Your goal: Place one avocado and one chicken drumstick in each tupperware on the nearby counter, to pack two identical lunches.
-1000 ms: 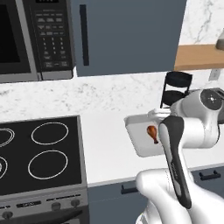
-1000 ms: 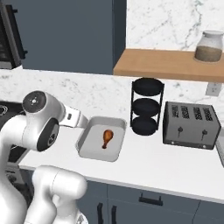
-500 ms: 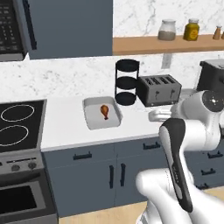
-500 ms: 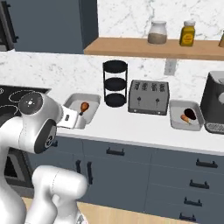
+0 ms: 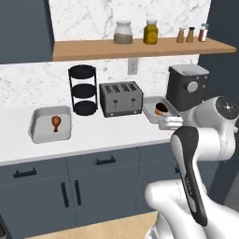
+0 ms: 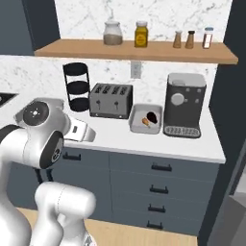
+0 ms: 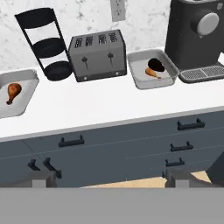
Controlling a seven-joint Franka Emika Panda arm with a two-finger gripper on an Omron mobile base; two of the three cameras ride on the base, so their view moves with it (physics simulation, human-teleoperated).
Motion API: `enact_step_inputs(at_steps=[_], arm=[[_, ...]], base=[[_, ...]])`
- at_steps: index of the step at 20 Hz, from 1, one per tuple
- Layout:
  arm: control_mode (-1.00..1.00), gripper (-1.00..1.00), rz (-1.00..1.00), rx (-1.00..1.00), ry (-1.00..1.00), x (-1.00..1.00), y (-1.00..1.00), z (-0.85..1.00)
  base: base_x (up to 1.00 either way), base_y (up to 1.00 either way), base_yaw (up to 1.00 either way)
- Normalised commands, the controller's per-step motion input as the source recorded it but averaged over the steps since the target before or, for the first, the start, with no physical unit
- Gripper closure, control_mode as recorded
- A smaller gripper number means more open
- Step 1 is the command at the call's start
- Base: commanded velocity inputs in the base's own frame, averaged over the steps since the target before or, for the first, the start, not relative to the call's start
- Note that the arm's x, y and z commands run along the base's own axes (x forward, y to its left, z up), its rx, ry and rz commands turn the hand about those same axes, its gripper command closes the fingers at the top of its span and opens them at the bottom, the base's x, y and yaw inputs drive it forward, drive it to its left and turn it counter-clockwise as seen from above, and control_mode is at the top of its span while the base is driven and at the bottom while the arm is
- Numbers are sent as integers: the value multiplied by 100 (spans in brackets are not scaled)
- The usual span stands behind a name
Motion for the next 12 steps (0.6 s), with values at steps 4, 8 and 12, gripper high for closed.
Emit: enact_step_inputs(at_steps=[4,8,12], arm=[[100,-100,0,0,0,0,0,0],[100,-100,0,0,0,0,0,0],[100,-100,0,0,0,0,0,0]], base=[[-79,-100,0],[-40,-100,0],[-2,-100,0]])
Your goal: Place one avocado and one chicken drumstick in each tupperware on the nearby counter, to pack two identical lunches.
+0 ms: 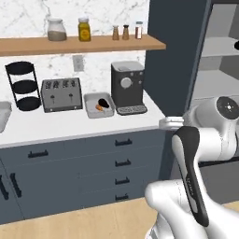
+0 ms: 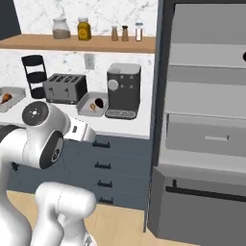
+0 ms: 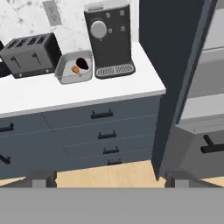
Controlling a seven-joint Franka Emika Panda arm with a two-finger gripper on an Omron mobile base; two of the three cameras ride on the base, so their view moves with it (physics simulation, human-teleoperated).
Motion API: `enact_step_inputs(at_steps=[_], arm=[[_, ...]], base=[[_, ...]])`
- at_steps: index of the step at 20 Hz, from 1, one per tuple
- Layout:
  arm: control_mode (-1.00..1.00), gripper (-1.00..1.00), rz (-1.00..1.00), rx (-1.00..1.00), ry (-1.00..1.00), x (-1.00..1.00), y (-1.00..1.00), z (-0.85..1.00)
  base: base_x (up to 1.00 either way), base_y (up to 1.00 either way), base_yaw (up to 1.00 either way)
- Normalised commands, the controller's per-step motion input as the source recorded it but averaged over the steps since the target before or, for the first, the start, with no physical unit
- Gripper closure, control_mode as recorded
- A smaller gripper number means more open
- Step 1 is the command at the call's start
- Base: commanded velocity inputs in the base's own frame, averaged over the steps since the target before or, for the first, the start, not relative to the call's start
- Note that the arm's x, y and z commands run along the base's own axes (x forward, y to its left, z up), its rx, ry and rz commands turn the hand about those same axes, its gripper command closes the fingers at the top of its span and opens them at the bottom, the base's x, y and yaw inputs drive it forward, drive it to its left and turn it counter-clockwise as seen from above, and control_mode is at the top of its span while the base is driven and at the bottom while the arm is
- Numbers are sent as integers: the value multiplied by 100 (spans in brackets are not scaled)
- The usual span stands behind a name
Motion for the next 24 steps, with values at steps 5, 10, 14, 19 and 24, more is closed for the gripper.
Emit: enact_step_inputs(at_steps=[5,10,14,19,24], arm=[[100,-100,0,0,0,0,0,0],[100,-100,0,0,0,0,0,0],[100,-100,0,0,0,0,0,0],[100,-100,0,0,0,0,0,0],[100,-100,0,0,0,0,0,0]], base=[[0,-100,0],[0,-95,0],[5,-71,0],[13,-54,-1],[36,-8,-11]])
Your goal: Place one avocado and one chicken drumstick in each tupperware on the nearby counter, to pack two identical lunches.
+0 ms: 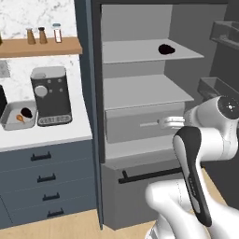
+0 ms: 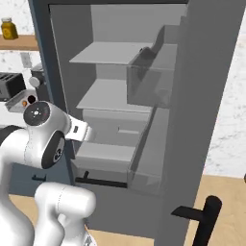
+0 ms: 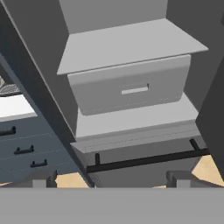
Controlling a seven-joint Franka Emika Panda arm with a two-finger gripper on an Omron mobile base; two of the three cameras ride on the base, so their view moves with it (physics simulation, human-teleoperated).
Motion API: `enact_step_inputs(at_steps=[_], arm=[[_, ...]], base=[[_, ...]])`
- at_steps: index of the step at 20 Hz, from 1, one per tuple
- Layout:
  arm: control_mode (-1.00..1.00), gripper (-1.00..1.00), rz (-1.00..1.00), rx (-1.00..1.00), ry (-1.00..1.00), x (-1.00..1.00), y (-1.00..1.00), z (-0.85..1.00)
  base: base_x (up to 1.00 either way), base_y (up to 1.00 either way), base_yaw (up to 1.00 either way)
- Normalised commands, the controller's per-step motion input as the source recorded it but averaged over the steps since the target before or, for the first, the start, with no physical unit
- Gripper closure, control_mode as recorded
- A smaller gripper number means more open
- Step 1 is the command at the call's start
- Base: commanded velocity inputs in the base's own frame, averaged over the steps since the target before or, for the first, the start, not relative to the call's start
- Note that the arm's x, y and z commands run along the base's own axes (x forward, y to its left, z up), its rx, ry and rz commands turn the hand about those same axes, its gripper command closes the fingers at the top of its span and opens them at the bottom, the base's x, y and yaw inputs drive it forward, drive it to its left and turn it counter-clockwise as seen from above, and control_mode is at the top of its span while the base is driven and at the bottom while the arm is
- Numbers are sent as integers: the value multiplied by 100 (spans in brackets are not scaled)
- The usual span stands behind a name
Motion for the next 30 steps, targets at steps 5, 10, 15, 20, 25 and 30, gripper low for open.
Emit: enact_step_inputs(at_steps=[5,10,15,20,25,30], arm=[[100,-100,0,0,0,0,0,0],[100,-100,0,0,0,0,0,0],[100,-100,0,0,0,0,0,0],[100,-100,0,0,0,0,0,0],[100,-100,0,0,0,0,0,0],[100,-100,0,0,0,0,0,0]], base=[[59,-8,-15],[54,-28,-12],[39,-45,-9],[48,-11,-9],[65,11,-10],[36,1,-6]])
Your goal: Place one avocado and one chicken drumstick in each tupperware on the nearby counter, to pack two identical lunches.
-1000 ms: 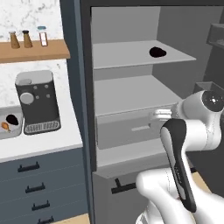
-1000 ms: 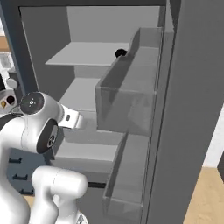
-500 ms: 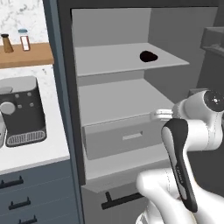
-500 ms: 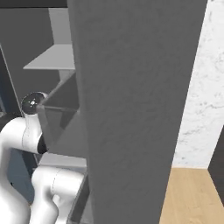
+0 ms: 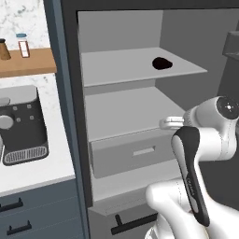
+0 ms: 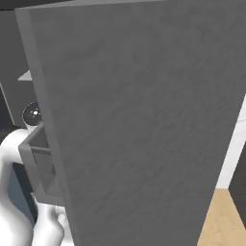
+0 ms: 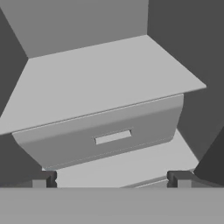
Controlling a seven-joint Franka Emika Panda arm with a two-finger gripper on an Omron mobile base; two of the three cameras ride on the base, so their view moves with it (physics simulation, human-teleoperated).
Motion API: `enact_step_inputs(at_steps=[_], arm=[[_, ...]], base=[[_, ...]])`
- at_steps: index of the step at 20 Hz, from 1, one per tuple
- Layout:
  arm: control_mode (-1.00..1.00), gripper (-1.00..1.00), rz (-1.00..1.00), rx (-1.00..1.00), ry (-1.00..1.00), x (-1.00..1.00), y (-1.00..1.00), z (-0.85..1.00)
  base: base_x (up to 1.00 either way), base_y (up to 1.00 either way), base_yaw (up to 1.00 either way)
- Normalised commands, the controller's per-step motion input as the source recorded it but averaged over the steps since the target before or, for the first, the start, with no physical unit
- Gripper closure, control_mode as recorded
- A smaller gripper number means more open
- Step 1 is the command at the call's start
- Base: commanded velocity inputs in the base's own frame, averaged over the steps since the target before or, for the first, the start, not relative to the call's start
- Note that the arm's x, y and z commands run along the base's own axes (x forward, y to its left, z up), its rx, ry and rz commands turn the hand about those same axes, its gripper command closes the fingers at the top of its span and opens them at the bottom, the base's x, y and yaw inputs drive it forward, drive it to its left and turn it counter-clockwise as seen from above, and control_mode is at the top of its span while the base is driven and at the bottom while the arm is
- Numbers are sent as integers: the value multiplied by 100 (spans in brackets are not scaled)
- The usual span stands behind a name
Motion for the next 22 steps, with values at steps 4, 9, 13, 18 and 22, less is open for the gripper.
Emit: enact_step_inputs(at_steps=[4,9,13,18,22], arm=[[-100,-100,0,0,0,0,0,0],[-100,-100,0,-4,-30,-17,8,18],[-100,-100,5,-1,-41,-3,0,51],[-100,-100,1,0,-14,0,0,66],[-100,-100,0,0,2,0,5,73]], base=[[0,0,0],[0,0,0],[0,0,0],[0,0,0],[0,0,0]])
